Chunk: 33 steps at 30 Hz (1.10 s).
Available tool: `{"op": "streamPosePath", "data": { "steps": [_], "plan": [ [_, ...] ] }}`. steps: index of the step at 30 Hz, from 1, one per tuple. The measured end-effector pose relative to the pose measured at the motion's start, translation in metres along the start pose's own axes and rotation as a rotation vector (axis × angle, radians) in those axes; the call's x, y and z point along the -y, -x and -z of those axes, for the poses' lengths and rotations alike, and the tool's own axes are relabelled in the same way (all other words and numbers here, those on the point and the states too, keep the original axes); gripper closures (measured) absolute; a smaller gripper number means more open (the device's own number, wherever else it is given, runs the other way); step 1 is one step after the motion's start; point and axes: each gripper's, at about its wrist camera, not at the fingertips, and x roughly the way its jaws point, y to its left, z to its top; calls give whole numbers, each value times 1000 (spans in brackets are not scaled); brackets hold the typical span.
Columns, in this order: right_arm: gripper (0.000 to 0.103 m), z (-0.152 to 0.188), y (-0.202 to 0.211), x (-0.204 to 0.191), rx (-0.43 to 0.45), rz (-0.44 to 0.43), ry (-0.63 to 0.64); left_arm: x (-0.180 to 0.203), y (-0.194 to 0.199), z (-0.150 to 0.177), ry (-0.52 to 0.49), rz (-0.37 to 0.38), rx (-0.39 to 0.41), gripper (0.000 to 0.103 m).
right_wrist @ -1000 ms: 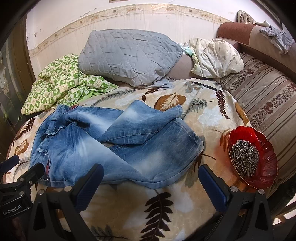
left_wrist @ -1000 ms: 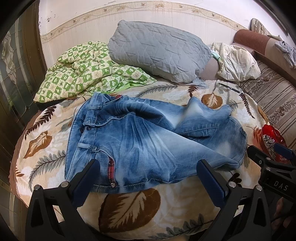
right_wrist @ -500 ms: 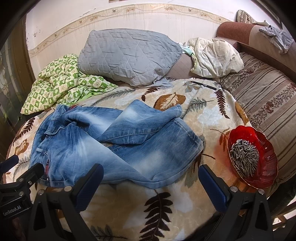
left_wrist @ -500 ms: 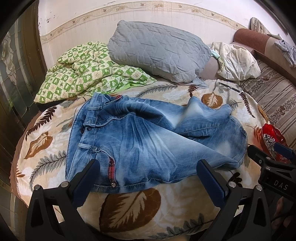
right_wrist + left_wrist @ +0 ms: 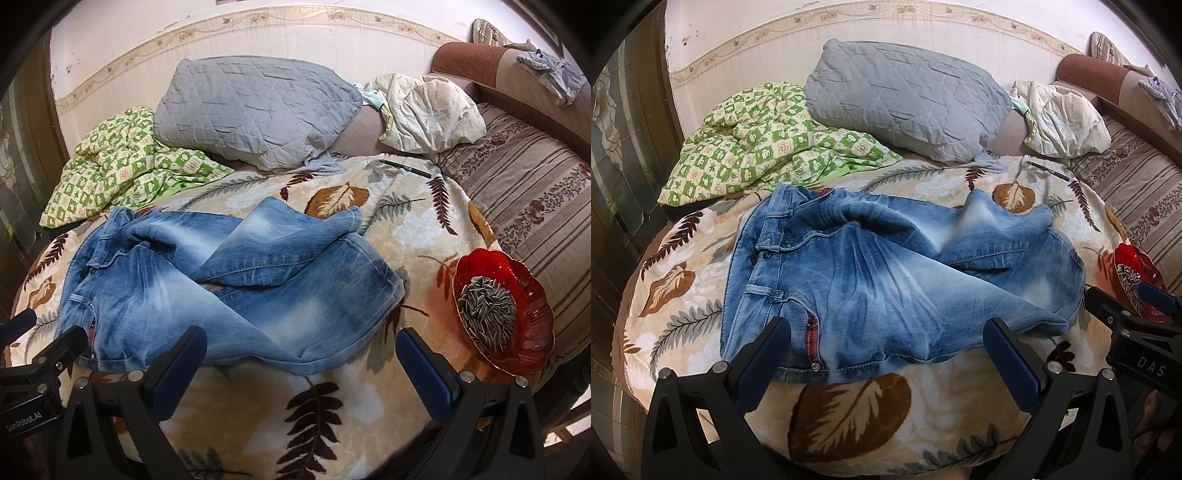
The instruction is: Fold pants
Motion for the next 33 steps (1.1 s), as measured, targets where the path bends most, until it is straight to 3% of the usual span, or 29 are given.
{"op": "streamPosePath", "data": {
  "steps": [6, 9, 11, 17, 20, 24, 27, 33],
  "plan": [
    [0, 0, -2, 1, -7, -10, 1, 3, -2, -1, -19, 4, -4, 0],
    [0, 1, -9, 12, -22, -57, 7, 6, -7, -8, -54, 34, -10, 0],
    [0, -1, -12, 22, -10, -107, 26, 10, -12, -17, -82, 55, -3, 0],
    [0, -29, -34, 66, 14, -69, 19, 31, -39, -59, -174, 141, -3, 0],
    [0, -55, -57, 87, -13, -93, -9, 47, -63, -87, -203, 171, -1, 0],
    [0, -89, -95, 109, -48, -217, -98, 69, -104, -123, -201, 251, -42, 0],
    [0, -112, -120, 114, -61, -178, -110, 86, -137, -144, -192, 284, -85, 0],
    [0, -141, -176, 109, -148, -204, -112, 110, -199, -160, -207, 273, -172, 0]
  ]
}}
